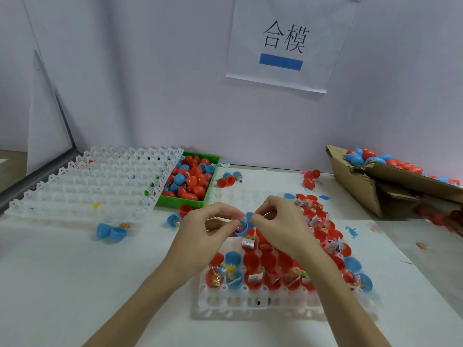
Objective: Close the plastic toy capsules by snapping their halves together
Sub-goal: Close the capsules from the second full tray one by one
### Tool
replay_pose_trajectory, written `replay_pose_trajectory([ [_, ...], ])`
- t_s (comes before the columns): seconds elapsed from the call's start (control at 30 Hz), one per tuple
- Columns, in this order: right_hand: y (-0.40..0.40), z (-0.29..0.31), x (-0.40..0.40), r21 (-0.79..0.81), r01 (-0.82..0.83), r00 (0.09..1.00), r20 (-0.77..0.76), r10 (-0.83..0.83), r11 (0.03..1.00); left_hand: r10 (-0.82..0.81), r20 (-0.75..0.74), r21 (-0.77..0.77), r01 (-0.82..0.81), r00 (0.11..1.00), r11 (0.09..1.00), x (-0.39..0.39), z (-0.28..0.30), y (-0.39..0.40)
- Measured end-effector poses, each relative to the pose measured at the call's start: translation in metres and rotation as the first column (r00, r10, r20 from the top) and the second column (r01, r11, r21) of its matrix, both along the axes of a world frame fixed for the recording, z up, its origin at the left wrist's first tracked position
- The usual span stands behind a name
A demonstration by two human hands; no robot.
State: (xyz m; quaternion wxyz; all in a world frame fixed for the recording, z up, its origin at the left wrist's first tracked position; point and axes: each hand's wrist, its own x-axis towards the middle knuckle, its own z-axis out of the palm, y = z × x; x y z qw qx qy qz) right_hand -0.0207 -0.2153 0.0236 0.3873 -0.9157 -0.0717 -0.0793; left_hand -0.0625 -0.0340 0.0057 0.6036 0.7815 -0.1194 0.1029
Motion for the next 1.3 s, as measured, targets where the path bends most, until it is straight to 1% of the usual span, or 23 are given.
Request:
replay_pose_trajectory([
  [0.1,0.005,-0.004,-0.013,0.118,0.04,0.998,0.048,-0.046,0.992,-0.016,-0.005,-0.031,0.016,1.0,0.999,-0.001,0.002,0.002],
  [0.17,0.009,-0.007,-0.019,0.154,0.04,0.997,0.056,-0.049,0.987,-0.025,-0.035,-0.064,0.022,0.999,0.998,-0.001,0.003,0.001],
  [0.3,0.014,-0.008,-0.021,0.177,0.052,0.997,0.052,-0.062,0.983,-0.095,-0.128,-0.254,0.06,0.987,0.965,-0.002,0.004,-0.001],
  [0.4,0.013,-0.008,-0.022,0.207,0.082,0.994,0.048,-0.094,0.975,-0.106,-0.161,-0.276,0.059,0.981,0.959,-0.002,0.005,-0.003],
  [0.47,0.011,-0.008,-0.023,0.212,0.104,0.992,0.05,-0.117,0.972,-0.178,-0.19,-0.293,0.117,0.966,0.949,-0.003,0.008,-0.002],
  [0.57,0.009,-0.007,-0.024,0.275,0.087,0.994,0.04,-0.102,0.958,-0.223,-0.186,-0.235,0.176,0.957,0.956,-0.005,0.01,0.001],
  [0.67,0.009,-0.004,-0.027,0.376,0.03,0.998,0.037,-0.048,0.926,-0.163,-0.163,-0.241,0.12,0.973,0.963,-0.003,0.009,0.002],
  [0.73,0.01,-0.002,-0.029,0.444,-0.036,0.999,0.036,0.022,0.895,-0.113,-0.156,-0.224,0.076,0.981,0.972,-0.001,0.01,0.004],
  [0.87,0.008,0.001,-0.029,0.502,-0.123,0.992,0.026,0.127,0.856,-0.056,-0.191,-0.235,0.009,0.98,0.972,-0.001,0.01,0.004],
  [0.97,0.006,0.001,-0.029,0.54,-0.14,0.984,-0.018,0.178,0.83,-0.01,-0.174,-0.22,-0.029,0.985,0.975,0.002,0.007,0.005],
  [1.1,0.005,-0.001,-0.029,0.592,-0.149,0.973,-0.056,0.225,0.792,0.03,-0.107,-0.188,-0.05,0.994,0.981,0.004,0.005,0.007],
  [1.3,0.01,-0.003,-0.03,0.613,-0.154,0.973,-0.041,0.226,0.775,0.11,-0.053,-0.271,-0.121,0.992,0.955,0.004,0.007,0.007],
])
